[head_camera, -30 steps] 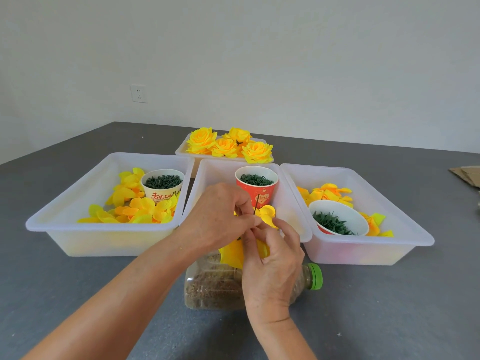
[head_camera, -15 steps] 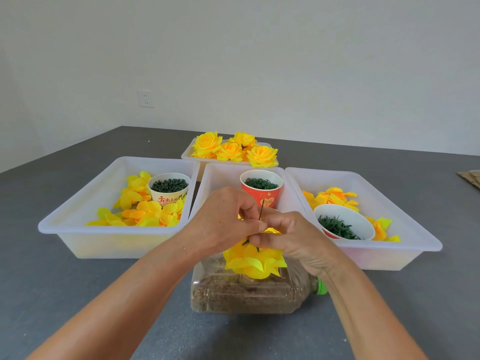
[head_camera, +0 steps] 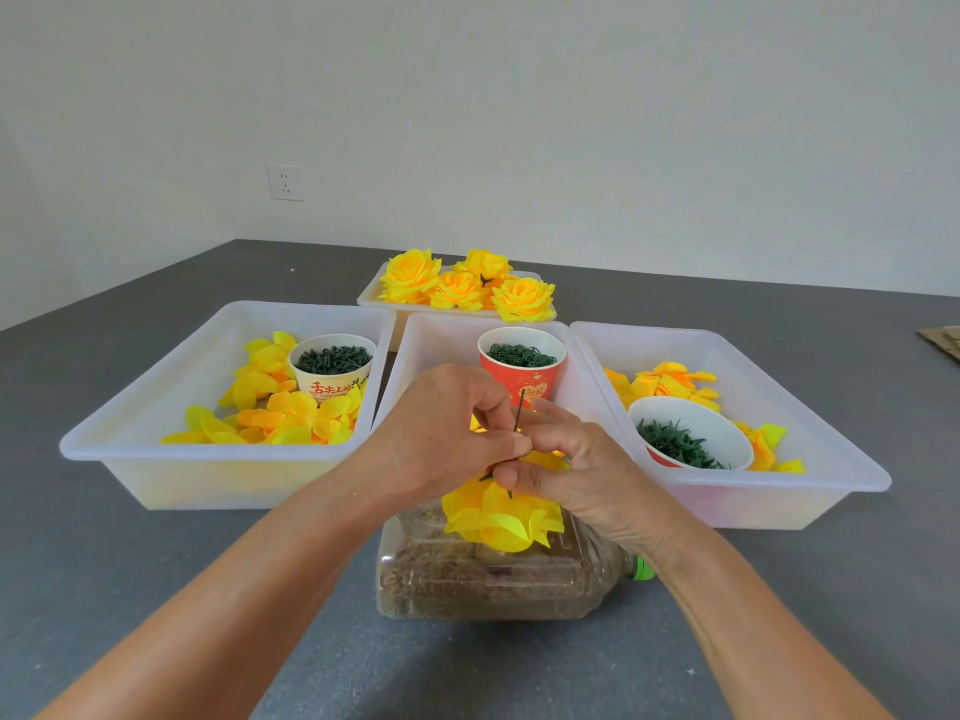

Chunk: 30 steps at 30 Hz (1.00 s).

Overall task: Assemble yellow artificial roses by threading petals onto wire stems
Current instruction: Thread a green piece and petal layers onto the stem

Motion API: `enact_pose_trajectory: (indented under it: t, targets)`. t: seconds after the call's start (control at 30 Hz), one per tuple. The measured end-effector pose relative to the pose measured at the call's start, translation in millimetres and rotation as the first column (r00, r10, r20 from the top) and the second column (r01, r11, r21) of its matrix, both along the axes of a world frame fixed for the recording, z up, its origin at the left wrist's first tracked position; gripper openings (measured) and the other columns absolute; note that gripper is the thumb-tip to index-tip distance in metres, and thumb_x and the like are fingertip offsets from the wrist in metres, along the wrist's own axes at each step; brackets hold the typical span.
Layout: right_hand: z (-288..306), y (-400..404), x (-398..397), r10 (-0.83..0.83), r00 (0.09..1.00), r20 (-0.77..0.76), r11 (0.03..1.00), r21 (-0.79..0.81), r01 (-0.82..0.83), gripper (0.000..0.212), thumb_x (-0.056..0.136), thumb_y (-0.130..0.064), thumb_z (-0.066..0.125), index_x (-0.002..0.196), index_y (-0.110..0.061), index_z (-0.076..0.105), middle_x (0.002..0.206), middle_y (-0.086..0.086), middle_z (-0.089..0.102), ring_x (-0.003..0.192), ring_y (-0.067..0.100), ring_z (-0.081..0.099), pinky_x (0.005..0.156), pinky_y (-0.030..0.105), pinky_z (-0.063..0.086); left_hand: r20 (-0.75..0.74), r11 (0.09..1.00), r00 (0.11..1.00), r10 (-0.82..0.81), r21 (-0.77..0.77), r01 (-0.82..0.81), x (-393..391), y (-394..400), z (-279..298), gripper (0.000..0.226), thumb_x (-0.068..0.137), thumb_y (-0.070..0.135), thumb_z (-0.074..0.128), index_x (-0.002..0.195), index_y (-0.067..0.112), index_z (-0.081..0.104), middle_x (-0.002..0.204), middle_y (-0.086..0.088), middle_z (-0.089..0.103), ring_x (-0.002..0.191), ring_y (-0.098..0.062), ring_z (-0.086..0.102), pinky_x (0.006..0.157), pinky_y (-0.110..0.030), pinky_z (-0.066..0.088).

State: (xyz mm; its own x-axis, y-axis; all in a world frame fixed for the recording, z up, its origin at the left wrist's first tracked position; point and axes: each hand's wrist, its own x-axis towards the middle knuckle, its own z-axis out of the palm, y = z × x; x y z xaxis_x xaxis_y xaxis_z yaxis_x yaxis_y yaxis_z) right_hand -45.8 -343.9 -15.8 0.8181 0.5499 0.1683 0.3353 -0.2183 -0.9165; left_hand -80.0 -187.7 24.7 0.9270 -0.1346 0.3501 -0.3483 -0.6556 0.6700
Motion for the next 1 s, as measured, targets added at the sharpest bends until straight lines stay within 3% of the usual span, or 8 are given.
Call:
enact_pose_trajectory:
  t: [0.07, 0.17, 0.23, 0.37, 0.47, 0.63, 0.77, 1.0]
  targets:
    - [-2.7, 0.4, 0.1, 0.010, 1.000, 0.008, 1.000, 0.013, -0.010, 0.017, 0.062, -0.040, 0.072, 0.078, -0.036, 0.074, 0.136, -0.011, 0.052, 0.140, 0.004, 0.019, 0.117, 0.046, 0.010, 0.001, 1.000, 1.000, 0.000, 0.007, 0.000, 0.1, -0.5, -0.8, 0.018, 0.075, 0.014, 0.074, 0.061, 0.014, 0.062, 0.073, 0.007, 0.062, 0.078, -0.004, 0.058, 0.073, -0.022, 0.045]
    - [-0.8, 0.8, -1.2, -0.013, 1.000, 0.018, 0.999, 0.042, 0.012, 0.015, 0.061, -0.037, 0.075, 0.076, -0.034, 0.075, 0.139, -0.005, 0.050, 0.132, -0.008, 0.031, 0.108, 0.016, 0.026, 0.010, 1.000, 1.000, 0.019, -0.025, -0.018, -1.9, -0.9, -2.4, 0.023, 0.074, 0.015, 0.076, 0.058, 0.019, 0.061, 0.068, 0.011, 0.059, 0.072, 0.000, 0.055, 0.068, -0.017, 0.044]
    - [0.2, -0.1, -1.5, -0.023, 0.999, 0.025, 0.997, 0.068, 0.021, 0.017, 0.059, -0.034, 0.077, 0.076, -0.030, 0.076, 0.136, 0.000, 0.053, 0.125, -0.011, 0.038, 0.099, 0.008, 0.031, 0.003, 0.996, 0.999, 0.035, -0.079, -0.035, -3.8, -0.3, -4.8, 0.024, 0.072, 0.015, 0.078, 0.056, 0.023, 0.062, 0.063, 0.013, 0.059, 0.068, 0.002, 0.054, 0.063, -0.012, 0.041]
    - [-7.6, 0.4, -3.5, -0.045, 0.999, 0.014, 0.983, 0.181, 0.042, 0.022, 0.056, -0.035, 0.080, 0.077, -0.025, 0.077, 0.118, -0.006, 0.066, 0.129, 0.014, 0.045, 0.105, 0.044, 0.037, -0.018, 0.974, 0.996, 0.082, -0.211, -0.084, -10.2, 2.8, -14.3, 0.014, 0.067, 0.017, 0.081, 0.066, 0.026, 0.070, 0.069, 0.012, 0.066, 0.070, 0.002, 0.059, 0.066, -0.012, 0.044]
    - [-9.5, -0.4, -5.1, -0.089, 0.995, -0.043, 0.948, 0.302, 0.098, 0.024, 0.049, -0.033, 0.082, 0.070, -0.023, 0.077, 0.108, -0.011, 0.070, 0.122, 0.014, 0.052, 0.089, 0.034, 0.051, -0.030, 0.966, 0.994, 0.105, -0.233, -0.109, -13.2, 5.6, -19.8, 0.010, 0.068, 0.022, 0.081, 0.070, 0.027, 0.072, 0.071, 0.010, 0.069, 0.070, 0.001, 0.059, 0.067, -0.013, 0.045]
    - [-7.8, -5.5, -7.7, -0.116, 0.993, -0.037, 0.957, 0.265, 0.122, 0.022, 0.054, -0.035, 0.077, 0.074, -0.025, 0.078, 0.111, -0.008, 0.069, 0.130, 0.013, 0.044, 0.110, 0.049, 0.030, -0.021, 0.972, 0.991, 0.133, -0.191, -0.135, -13.3, 6.0, -25.3, 0.006, 0.072, 0.021, 0.079, 0.077, 0.024, 0.076, 0.076, 0.013, 0.068, 0.077, -0.003, 0.060, 0.075, -0.021, 0.046]
    - [-2.7, -5.5, -8.7, -0.191, 0.976, 0.103, 0.975, 0.138, 0.176, 0.008, 0.065, -0.028, 0.076, 0.069, -0.036, 0.075, 0.101, -0.023, 0.069, 0.129, -0.002, 0.039, 0.108, 0.034, 0.028, 0.020, 0.980, 0.992, 0.124, -0.161, -0.120, -12.9, 5.7, -27.3, 0.004, 0.075, 0.019, 0.076, 0.080, 0.020, 0.076, 0.075, 0.015, 0.065, 0.077, -0.004, 0.059, 0.076, -0.021, 0.046]
    - [-12.4, -2.3, -12.7, -0.230, 0.943, 0.242, 0.970, 0.135, 0.202, 0.029, 0.078, -0.007, 0.072, 0.067, -0.034, 0.069, 0.102, -0.015, 0.070, 0.129, -0.002, 0.038, 0.103, 0.026, 0.031, 0.153, 0.997, 0.986, 0.060, -0.054, -0.052, -14.8, 5.3, -29.1, 0.002, 0.077, 0.014, 0.075, 0.075, 0.015, 0.075, 0.074, 0.007, 0.062, 0.074, -0.012, 0.057, 0.072, -0.030, 0.046]
